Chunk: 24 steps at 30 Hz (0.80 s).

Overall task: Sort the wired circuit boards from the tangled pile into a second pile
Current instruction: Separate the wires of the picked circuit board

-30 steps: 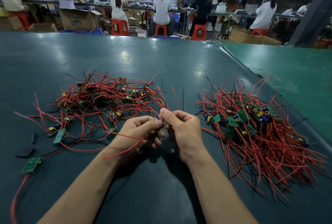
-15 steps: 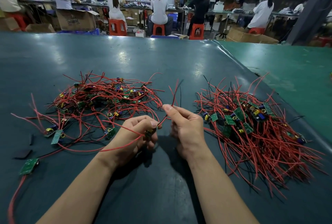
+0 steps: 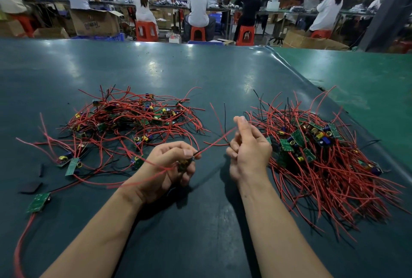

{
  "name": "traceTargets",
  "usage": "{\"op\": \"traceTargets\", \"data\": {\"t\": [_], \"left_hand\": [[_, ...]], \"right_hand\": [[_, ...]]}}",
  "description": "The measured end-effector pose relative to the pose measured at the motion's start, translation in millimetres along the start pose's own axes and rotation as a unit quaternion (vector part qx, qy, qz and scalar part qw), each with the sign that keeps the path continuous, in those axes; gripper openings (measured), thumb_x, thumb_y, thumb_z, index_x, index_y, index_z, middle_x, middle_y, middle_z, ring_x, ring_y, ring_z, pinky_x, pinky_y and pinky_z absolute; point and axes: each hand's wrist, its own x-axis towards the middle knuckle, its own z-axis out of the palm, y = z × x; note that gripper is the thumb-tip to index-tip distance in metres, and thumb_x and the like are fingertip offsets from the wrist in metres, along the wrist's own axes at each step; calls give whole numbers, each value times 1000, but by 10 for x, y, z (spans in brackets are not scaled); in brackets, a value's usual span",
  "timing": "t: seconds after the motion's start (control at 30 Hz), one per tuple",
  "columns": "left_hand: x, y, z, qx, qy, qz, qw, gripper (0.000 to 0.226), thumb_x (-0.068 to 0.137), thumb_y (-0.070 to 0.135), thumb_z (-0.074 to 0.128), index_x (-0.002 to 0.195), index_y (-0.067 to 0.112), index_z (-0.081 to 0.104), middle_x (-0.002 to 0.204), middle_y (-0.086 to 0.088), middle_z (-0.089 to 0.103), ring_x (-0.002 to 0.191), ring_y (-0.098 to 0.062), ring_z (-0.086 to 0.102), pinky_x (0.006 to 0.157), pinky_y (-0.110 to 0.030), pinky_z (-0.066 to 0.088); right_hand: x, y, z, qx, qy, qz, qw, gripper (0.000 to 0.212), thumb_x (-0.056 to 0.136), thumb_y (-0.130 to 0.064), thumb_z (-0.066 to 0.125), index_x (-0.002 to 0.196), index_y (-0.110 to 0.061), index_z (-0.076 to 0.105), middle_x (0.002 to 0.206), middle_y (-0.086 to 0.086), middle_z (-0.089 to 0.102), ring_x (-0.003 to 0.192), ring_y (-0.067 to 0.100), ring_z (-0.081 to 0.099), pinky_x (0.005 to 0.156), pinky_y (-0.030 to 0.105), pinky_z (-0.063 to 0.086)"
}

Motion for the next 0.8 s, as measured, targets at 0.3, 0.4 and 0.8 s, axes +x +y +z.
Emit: {"op": "traceTargets", "data": {"t": [0.3,0.4,0.8], "left_hand": [[-9,13,9,1,10,6,1000,20,78,18,63,91,4,72,72,-13,69,49,-12,58,44,-18,48],[-20,31,7,7,-10,-21,1000,8,75,16,71,79,11,76,68,-14,68,46,-13,56,42,-18,46],[-87,8,-81,-28,-132,-15,991,39,52,31,92,82,9,77,76,-15,72,64,-17,67,61,-24,53]], "right_hand": [[-224,16,19,-225,-203,99,948,10,84,-13,73,87,-4,74,43,-9,45,34,2,27,33,13,19],[-166,-14,10,-186,-143,78,969,9,83,-11,74,83,-3,72,41,-10,36,33,3,24,33,15,20],[76,-55,-76,-2,27,-1,1000,27,92,-6,65,68,-14,54,43,-6,36,33,5,24,34,14,21]]}}
